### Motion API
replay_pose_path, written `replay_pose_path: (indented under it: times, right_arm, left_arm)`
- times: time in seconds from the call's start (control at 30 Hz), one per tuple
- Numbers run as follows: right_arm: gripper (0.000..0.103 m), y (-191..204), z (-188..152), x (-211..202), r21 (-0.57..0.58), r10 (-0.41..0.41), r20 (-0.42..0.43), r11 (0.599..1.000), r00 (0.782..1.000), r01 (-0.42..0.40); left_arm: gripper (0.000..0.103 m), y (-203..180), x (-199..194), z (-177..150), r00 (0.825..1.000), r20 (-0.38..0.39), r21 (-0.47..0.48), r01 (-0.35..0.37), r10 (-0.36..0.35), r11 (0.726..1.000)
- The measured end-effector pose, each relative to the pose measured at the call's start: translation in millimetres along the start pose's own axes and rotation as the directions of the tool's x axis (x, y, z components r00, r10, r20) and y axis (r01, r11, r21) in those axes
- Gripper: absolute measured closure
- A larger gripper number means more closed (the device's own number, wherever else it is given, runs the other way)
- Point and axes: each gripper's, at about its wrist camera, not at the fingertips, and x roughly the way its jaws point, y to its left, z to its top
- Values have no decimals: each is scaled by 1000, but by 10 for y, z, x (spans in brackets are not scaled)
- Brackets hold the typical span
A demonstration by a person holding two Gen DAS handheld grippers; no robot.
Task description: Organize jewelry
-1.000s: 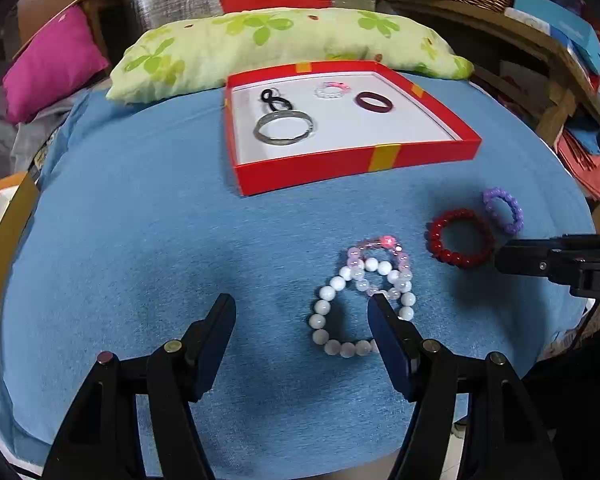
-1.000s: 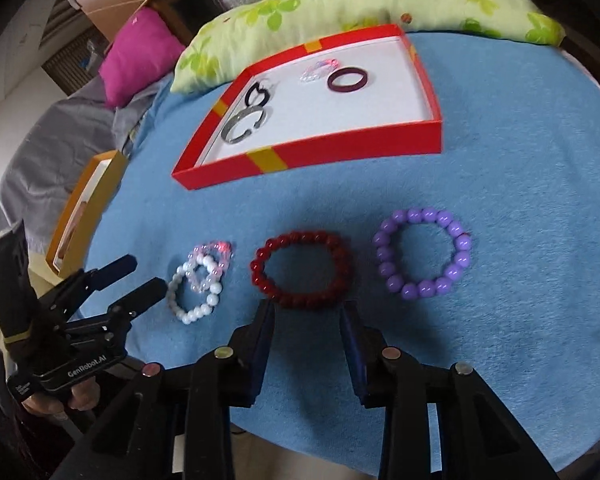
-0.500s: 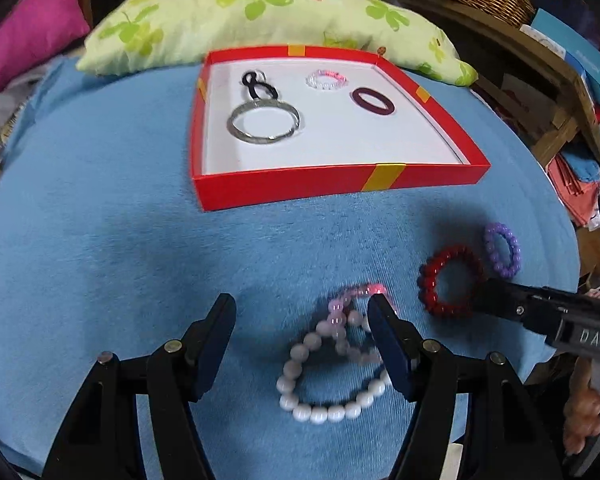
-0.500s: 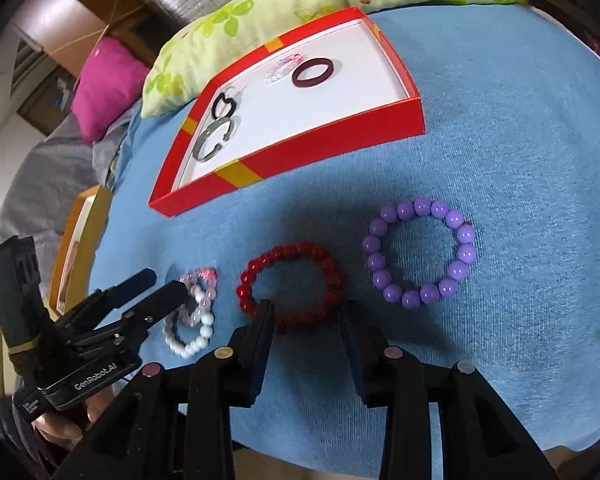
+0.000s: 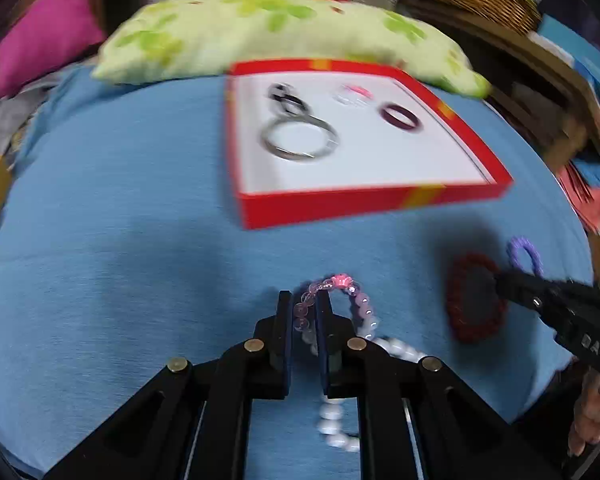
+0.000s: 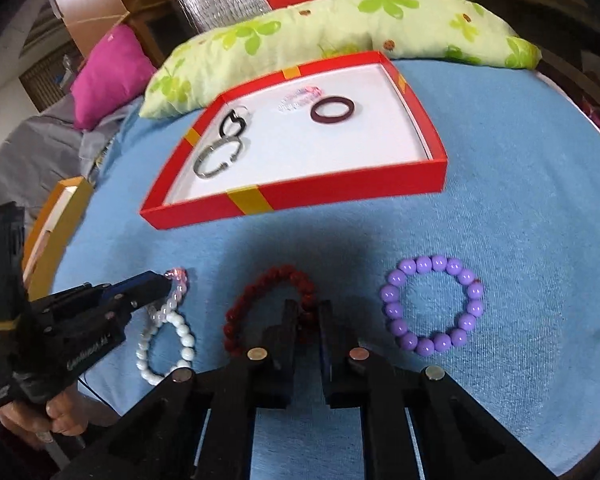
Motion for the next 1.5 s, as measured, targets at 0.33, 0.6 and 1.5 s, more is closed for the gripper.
replay_pose_path:
  times: [0.33, 0.6, 1.5]
  right_arm:
    - [92, 31, -20, 93, 20, 20, -37, 1000, 999, -19]
    - [92, 151, -63, 140, -73, -44, -31, 996, 999, 42]
    - [92, 14, 315, -704, -27, 204, 330, 978, 922, -207]
  left_arm:
    - [92, 228, 11, -67, 1000, -13, -64, -26, 25, 998]
    - [90, 189, 24, -108, 999, -14, -42, -32, 31, 999]
    - [95, -106, -675, 206, 965, 222, -10, 146, -140, 989]
